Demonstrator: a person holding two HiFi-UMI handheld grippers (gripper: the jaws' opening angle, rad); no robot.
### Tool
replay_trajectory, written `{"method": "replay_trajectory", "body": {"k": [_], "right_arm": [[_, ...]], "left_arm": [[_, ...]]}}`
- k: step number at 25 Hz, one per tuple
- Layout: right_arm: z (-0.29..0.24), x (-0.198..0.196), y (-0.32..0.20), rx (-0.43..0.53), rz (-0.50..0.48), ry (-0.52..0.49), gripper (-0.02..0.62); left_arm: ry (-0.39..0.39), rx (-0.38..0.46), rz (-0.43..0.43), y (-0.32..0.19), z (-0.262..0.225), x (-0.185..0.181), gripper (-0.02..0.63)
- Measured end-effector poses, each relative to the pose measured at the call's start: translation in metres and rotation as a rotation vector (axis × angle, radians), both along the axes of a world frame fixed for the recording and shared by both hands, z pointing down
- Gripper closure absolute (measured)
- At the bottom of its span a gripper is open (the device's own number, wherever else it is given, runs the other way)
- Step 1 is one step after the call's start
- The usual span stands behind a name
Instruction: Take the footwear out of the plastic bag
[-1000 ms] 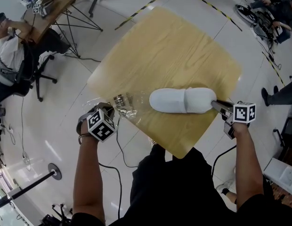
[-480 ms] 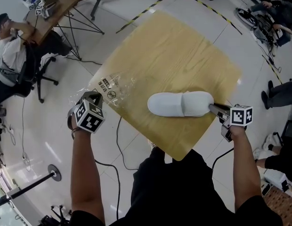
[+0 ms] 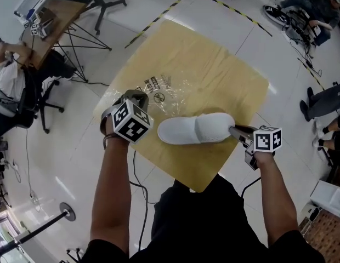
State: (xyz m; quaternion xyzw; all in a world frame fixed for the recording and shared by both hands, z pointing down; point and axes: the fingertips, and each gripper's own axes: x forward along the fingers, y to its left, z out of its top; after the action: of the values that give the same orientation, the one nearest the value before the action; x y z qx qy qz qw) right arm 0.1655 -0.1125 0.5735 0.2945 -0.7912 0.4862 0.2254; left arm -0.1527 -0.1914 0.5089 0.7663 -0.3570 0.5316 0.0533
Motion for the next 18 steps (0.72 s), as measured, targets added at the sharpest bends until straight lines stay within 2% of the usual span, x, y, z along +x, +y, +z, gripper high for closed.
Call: {"method": "replay_trajectory", "body": {"k": [5,9,14,18], "right_arm": [[-0.001,-0.002,0.001,0.003,0.023,-0.014,0.509],[-0.002,-0.003,0.001,0.002,0.047,-0.029,0.511],[-0.003,-0.007,0.002,-0.001,0.047,-0.048,0.511],[-0.003,-0.005,0.0,0.007,0.063,-0.053,0.502]], "left_arm": [[0.037,-0.034,0.102,-0.027,0.016,0.076,0.598],[0.061,-0.104,0.149,-0.038,0.045,0.118,0.598],[0.063,-0.19,0.167,-0.035,0.083,0.141,0.594],[0.083,-0.199,0.157,-0.035,0.091,0.145,0.511]]}}
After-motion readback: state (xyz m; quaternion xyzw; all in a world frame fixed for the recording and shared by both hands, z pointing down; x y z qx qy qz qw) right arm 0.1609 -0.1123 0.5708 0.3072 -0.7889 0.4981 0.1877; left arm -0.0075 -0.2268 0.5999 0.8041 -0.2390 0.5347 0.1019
